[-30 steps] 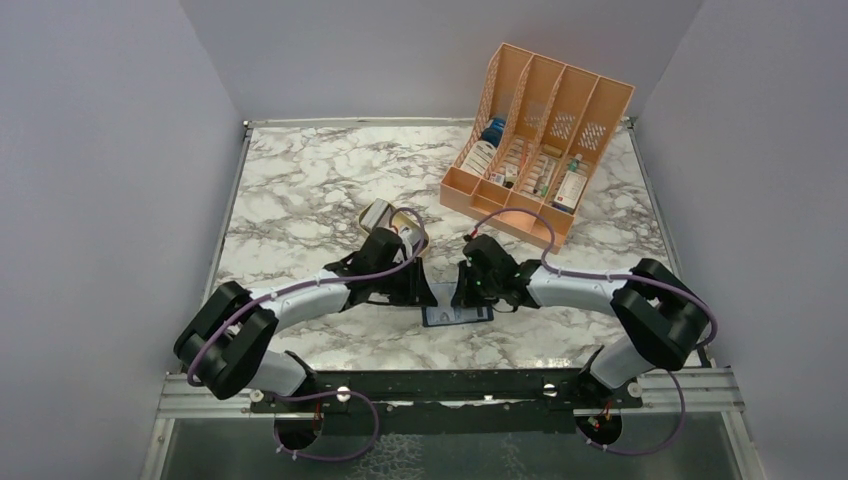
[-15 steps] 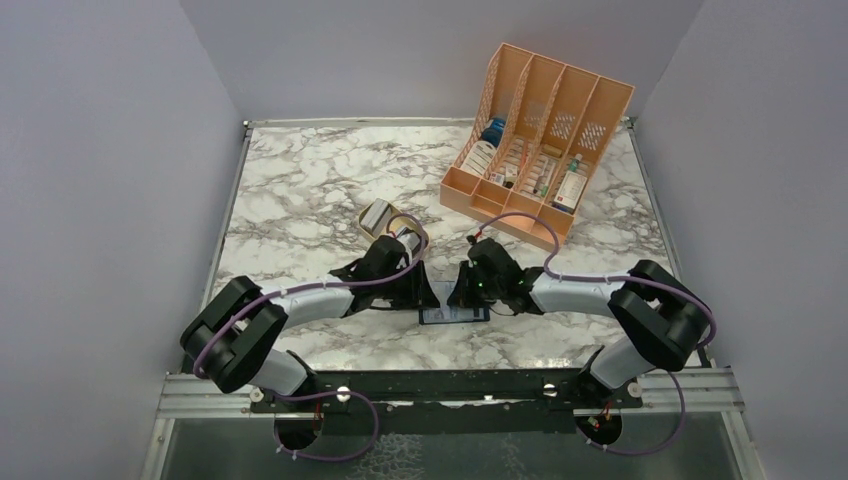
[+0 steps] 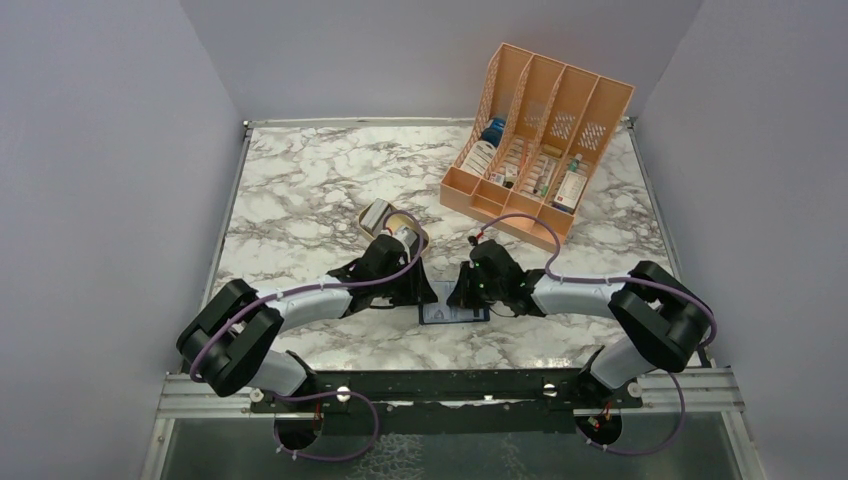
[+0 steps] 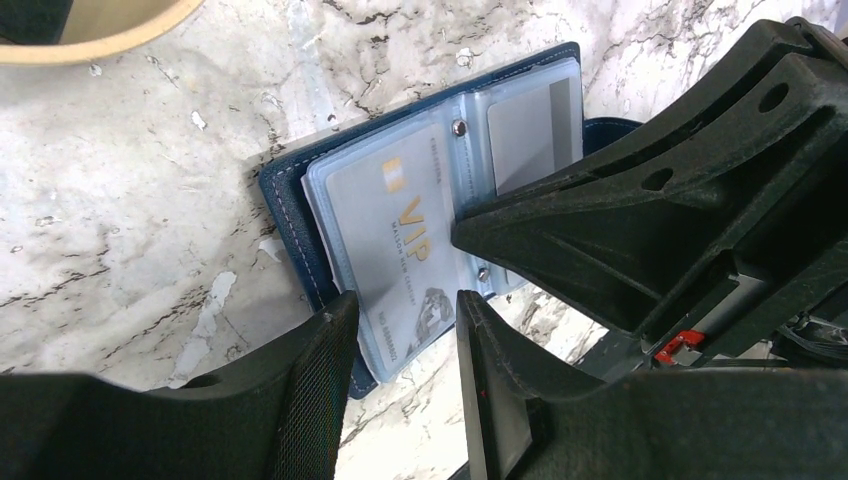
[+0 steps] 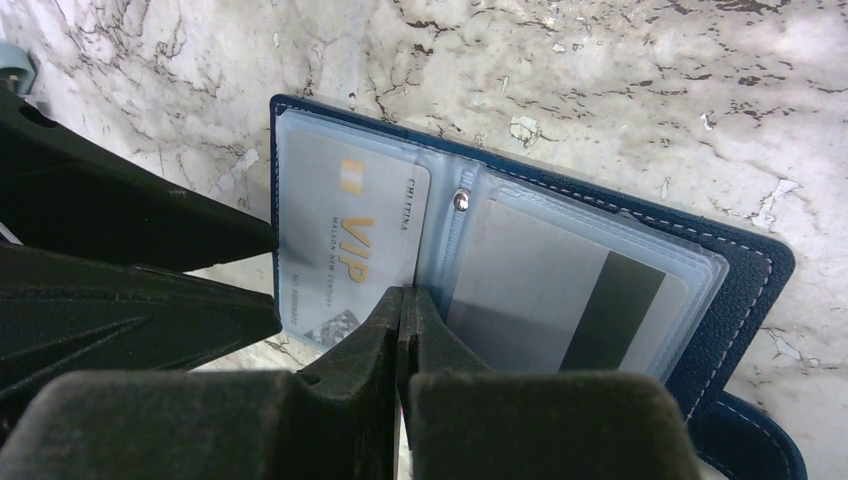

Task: Put the credit cards into the card holder
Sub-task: Turn over the card slot in the card holder.

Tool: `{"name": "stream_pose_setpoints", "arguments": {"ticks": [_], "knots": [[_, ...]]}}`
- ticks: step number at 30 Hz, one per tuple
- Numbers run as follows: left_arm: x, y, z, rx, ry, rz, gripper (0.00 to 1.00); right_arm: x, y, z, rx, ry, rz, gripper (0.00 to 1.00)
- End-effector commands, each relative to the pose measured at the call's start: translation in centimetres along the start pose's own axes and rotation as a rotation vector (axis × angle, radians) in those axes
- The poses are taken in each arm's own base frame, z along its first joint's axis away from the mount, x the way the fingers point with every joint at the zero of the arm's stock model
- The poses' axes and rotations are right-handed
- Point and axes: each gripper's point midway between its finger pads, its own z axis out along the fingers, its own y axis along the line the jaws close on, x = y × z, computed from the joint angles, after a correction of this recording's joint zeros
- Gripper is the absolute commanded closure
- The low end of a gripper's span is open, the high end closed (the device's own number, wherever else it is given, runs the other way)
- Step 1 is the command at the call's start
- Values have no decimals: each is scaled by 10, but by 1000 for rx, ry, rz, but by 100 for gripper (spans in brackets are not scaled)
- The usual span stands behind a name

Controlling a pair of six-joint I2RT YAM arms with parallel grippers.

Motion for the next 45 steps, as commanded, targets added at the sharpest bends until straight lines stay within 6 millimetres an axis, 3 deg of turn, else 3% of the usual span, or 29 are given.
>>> {"name": "stream_pose_setpoints", "arguments": {"ticks": [1,12,18,40,45], "knots": [[-11,-5,3,6,-39,30,56,32,-31,-1,100,91,2,99],[-10,-14,7,71,-36,26,56,33,-31,-1,89,93,11,99],[-7,-1,11,6,-14,25,56,33,-31,-3,90,90,11,99],[-4,5,16,-33,16,25,56,31,-28,-4,82,84,2,99],[-8,-18,12,64,16,-4,56,30,-25,-4,68,84,-2,97]]}}
